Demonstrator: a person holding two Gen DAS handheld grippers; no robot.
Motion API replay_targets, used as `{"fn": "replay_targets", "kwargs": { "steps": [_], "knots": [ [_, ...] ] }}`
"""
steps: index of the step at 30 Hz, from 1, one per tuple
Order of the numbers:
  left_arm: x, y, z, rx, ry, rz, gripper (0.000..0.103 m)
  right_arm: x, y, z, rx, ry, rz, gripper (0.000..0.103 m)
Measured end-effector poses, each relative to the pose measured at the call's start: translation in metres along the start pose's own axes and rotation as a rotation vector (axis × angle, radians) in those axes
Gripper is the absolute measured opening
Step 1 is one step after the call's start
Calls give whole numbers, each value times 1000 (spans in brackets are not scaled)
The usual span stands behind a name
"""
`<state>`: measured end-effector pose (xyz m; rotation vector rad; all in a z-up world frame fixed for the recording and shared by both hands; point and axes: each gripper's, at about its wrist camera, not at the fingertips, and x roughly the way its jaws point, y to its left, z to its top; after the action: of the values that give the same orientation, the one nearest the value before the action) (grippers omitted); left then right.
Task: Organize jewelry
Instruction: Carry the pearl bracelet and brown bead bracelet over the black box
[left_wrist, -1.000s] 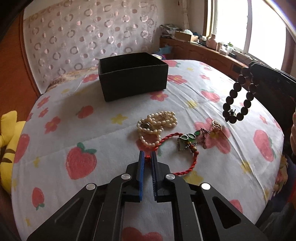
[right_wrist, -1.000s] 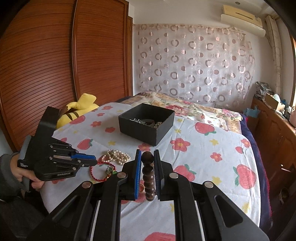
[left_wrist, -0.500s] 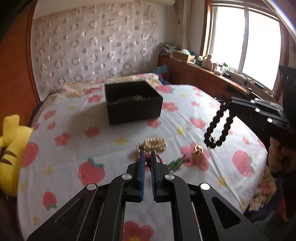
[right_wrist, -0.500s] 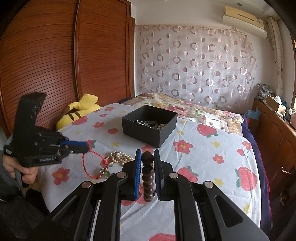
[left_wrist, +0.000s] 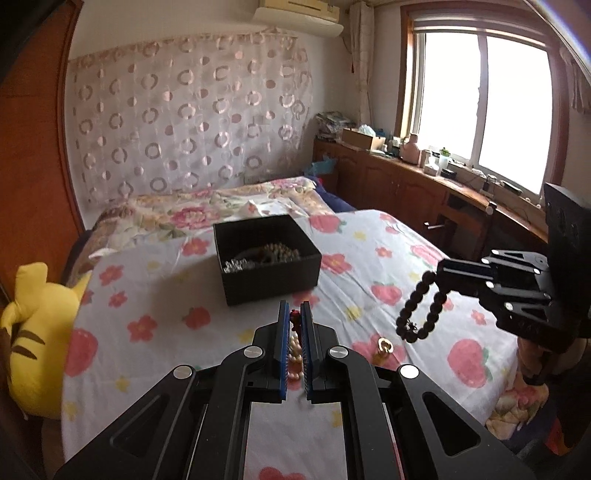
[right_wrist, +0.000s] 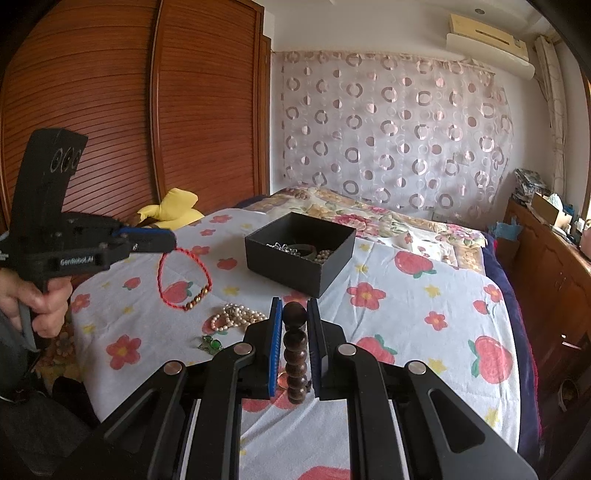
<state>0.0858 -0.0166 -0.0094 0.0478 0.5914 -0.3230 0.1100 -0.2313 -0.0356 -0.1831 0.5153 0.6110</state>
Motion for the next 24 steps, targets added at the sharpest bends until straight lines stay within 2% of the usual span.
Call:
{"fn": "replay_targets", "kwargs": {
  "steps": [11,24],
  "knots": [
    [16,7,26,15,-19,38,5,-3,2,30,-43,-33,-10,15],
    [42,20,59,36,-15,86,5,29,-5,97,-71,-84,-25,15]
  ]
}}
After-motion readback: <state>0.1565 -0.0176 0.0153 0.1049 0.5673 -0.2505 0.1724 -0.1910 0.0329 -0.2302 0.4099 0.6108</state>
